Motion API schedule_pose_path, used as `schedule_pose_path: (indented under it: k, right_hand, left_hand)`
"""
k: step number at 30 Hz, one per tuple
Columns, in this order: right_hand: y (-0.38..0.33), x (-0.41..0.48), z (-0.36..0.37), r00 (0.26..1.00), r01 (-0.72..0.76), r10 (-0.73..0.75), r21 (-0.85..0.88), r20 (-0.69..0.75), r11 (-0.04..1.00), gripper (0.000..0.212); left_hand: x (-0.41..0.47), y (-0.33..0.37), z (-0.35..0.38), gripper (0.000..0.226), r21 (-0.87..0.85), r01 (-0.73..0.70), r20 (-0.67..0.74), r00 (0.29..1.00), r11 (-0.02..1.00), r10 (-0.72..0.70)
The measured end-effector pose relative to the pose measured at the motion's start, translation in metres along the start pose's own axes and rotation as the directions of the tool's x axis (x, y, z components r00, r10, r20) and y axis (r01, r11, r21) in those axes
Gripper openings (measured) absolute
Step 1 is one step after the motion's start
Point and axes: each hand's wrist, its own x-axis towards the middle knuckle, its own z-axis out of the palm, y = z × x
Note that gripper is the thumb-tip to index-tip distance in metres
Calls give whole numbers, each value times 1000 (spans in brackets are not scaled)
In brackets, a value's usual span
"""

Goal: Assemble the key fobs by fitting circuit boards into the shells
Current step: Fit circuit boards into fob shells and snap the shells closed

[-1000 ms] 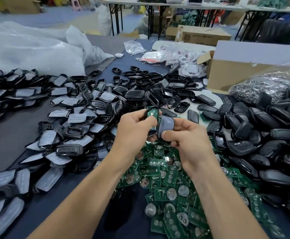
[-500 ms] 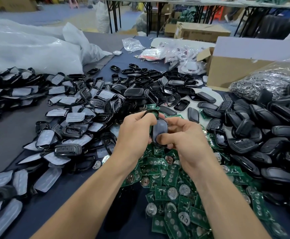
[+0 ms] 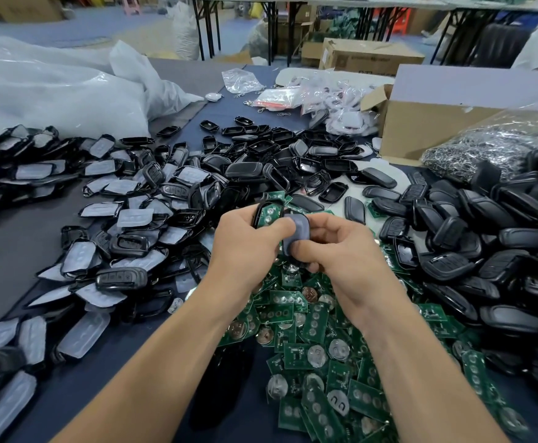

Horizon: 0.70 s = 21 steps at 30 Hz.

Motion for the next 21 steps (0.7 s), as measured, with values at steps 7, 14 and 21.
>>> schedule_pose_path:
  k: [7, 14, 21]
  right_hand:
    - [1, -3, 1, 996, 51, -51, 2, -73, 999, 17]
    - [2, -3, -1, 997, 71, -72, -24, -36, 997, 16]
    - [6, -3, 2, 982, 115, -130, -107, -140, 988, 20]
  left_hand:
    - [0, -2, -1, 27, -46, -44, 23, 999, 998, 45]
    - [1, 0, 0, 40, -33, -57, -1, 998, 998, 57]
    - [1, 0, -1, 41, -67, -65, 4, 998, 996, 66]
